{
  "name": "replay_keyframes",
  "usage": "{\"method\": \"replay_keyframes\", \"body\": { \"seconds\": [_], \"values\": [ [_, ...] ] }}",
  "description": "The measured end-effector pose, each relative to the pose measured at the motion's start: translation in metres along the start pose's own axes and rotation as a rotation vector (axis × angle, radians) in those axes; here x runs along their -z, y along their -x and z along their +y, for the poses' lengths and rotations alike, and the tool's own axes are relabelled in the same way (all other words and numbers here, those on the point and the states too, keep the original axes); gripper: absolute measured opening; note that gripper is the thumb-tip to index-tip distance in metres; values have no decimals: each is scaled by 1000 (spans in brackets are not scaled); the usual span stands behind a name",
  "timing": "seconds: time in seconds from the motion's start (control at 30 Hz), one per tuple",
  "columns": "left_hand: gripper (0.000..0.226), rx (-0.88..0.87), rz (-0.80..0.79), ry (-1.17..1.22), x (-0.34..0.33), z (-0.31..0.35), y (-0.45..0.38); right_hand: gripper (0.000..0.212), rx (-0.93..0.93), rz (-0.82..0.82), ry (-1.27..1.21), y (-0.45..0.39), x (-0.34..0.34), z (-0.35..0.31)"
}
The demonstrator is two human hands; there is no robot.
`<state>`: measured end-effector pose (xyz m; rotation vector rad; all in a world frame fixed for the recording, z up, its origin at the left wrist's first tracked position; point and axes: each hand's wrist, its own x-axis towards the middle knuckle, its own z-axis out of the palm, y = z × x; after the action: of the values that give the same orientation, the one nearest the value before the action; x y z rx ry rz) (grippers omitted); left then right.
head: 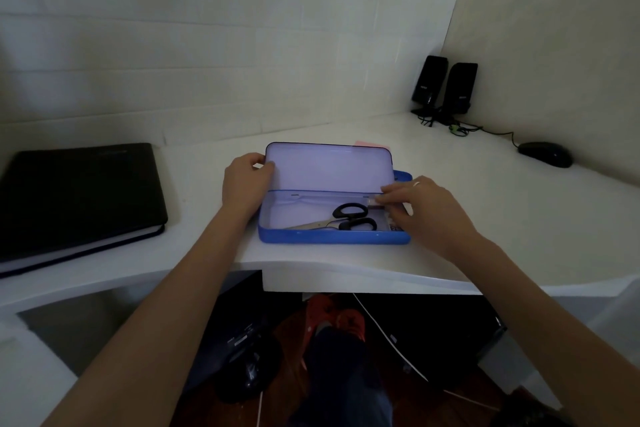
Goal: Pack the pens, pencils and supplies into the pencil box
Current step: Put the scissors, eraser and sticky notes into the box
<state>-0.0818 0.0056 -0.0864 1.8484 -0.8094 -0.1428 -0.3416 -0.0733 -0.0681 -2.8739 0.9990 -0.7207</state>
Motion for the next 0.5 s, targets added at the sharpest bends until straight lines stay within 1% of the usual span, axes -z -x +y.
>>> {"method": "replay_keyframes", "body": {
  "seconds": [0.1, 0.27, 0.4, 0.43, 0.5],
  "values": [
    [25, 1, 1, 0, 0, -1, 0, 22, -34, 21, -7, 2, 0, 1],
    [26, -3, 1, 9, 1, 0, 0, 20, -61, -109, 182, -7, 5, -5],
    [26, -8, 5, 5, 0, 0, 0, 19, -39, -84, 126, -12, 4, -4],
    [26, -9, 4, 6, 0, 0, 0, 24, -21, -99, 86, -12, 2, -4],
    [26, -8, 2, 5, 0, 0, 0, 39, -1, -181, 60, -11, -2, -3]
  ]
}}
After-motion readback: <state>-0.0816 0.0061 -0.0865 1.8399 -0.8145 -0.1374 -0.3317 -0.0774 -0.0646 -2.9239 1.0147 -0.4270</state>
